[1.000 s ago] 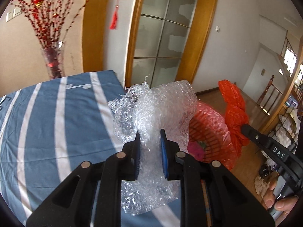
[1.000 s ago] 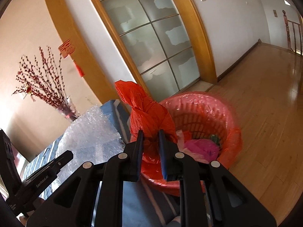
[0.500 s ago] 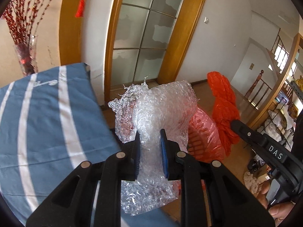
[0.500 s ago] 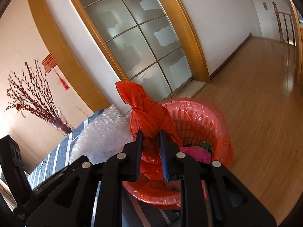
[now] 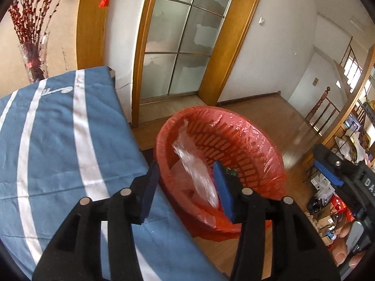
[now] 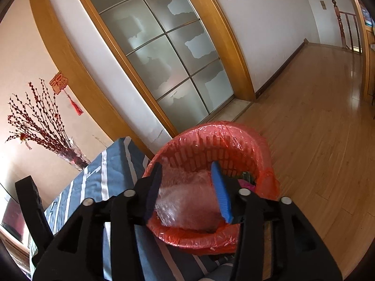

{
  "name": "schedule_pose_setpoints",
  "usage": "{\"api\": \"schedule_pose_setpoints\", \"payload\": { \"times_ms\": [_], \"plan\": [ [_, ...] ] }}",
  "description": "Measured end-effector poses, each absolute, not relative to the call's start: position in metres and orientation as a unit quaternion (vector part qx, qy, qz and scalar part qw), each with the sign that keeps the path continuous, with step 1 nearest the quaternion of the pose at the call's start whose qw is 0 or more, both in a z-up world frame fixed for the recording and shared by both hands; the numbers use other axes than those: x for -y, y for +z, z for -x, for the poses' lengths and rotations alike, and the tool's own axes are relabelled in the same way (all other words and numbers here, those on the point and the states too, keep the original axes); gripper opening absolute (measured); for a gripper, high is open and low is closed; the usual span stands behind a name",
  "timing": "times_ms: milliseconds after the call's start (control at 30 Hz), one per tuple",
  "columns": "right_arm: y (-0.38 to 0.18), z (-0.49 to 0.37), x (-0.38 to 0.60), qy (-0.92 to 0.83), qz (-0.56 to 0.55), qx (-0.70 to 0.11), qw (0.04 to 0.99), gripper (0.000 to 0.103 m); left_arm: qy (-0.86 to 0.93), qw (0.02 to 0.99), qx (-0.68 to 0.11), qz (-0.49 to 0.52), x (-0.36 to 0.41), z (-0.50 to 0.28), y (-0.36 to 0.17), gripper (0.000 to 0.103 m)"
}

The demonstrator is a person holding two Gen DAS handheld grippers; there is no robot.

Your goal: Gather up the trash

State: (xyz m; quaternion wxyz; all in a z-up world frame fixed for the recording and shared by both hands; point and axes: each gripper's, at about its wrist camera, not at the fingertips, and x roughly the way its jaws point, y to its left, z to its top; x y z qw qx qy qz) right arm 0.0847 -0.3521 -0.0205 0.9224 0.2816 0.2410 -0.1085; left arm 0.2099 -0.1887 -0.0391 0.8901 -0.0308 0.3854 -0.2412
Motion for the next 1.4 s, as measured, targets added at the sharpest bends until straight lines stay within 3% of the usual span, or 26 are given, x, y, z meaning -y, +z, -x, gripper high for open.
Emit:
{"api": "schedule_pose_setpoints", "payload": {
  "times_ms": [333,633,1033,1400],
  "plan": [
    [0.004,-0.046,0.306,-0.106,-0.231,-0.258,0.932,0.087,-0.198,0.928,-0.314,0.022,0.123,-0.147,-0.001,0.080],
    [0.017,-0.003,0.249,-0.092,-0.159,-0.279,0.943,0.092,-0.144,0.956,-0.253,0.022,0.064,-0.067,0.023,0.096],
    [0.015,0.035,0.195,-0.146,-0.048,-0.231,0.961,0.095,-0.082,0.970,-0.227,0.001,0.034,-0.002,0.023,0.099],
    [0.006,0.054,0.186,-0.159,-0.047,-0.247,0.955,0.095,-0.075,0.971,-0.228,-0.003,0.033,0.016,0.016,0.099]
  ]
}}
